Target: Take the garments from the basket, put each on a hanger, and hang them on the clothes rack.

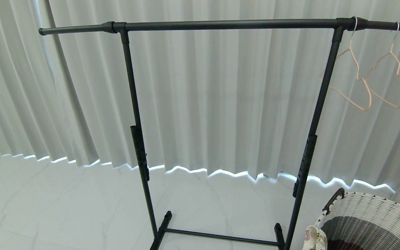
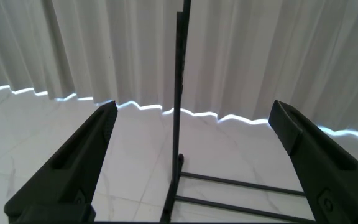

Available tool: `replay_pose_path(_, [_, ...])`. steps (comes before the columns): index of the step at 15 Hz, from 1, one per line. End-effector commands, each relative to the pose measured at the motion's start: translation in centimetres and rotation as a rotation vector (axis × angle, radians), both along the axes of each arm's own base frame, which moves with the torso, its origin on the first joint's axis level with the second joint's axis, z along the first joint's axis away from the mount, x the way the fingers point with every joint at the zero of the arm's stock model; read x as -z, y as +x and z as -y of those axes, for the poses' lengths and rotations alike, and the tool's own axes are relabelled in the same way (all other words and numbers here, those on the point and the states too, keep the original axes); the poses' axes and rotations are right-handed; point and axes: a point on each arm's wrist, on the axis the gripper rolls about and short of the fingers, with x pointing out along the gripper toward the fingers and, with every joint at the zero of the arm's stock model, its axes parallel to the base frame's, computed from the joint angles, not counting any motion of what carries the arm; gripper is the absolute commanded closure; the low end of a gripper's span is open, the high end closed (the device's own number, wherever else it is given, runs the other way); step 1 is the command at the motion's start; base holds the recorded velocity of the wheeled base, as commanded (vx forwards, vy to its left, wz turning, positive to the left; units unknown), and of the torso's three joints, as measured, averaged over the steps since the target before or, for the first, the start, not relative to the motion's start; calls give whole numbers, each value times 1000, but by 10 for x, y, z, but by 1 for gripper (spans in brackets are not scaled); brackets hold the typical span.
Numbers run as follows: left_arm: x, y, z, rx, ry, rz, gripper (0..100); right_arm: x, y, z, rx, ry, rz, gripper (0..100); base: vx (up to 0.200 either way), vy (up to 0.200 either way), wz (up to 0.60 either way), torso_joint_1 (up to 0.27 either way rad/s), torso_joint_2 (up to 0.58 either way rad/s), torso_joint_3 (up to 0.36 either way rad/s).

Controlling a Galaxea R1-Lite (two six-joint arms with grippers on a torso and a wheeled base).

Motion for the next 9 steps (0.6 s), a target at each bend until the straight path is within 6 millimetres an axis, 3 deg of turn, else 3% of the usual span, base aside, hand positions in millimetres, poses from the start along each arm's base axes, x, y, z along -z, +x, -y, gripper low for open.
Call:
replay_pose_path(1, [0,0,0,0,-1,0,0,-36,42,-4,-82,-129,-270,0,-200,0,0,2,2,12])
replay_pose_path(3, [0,0,0,0,5,0,0,-39,111,-9,-72,-250,-570,0,-100,0,0,4,1,-1])
replay_pose_path(4, [0,0,0,2,6,-2,0,-30,133,-11,-69,-339,-678,0,0,0,0,0,0,0])
replay_pose_path(5, [0,0,0,0,6,-2,0,-24,143,-13,-77,-388,-727,0,0,0,0,0,0,0])
replay_pose_path(6, [0,0,0,0,5,0,0,-5,162,-18,-103,-457,-839,0,0,0,0,0,0,0])
replay_pose_path(9, [0,0,0,0,2,0,0,32,196,-33,-175,-498,-973,0,0,0,0,0,0,0])
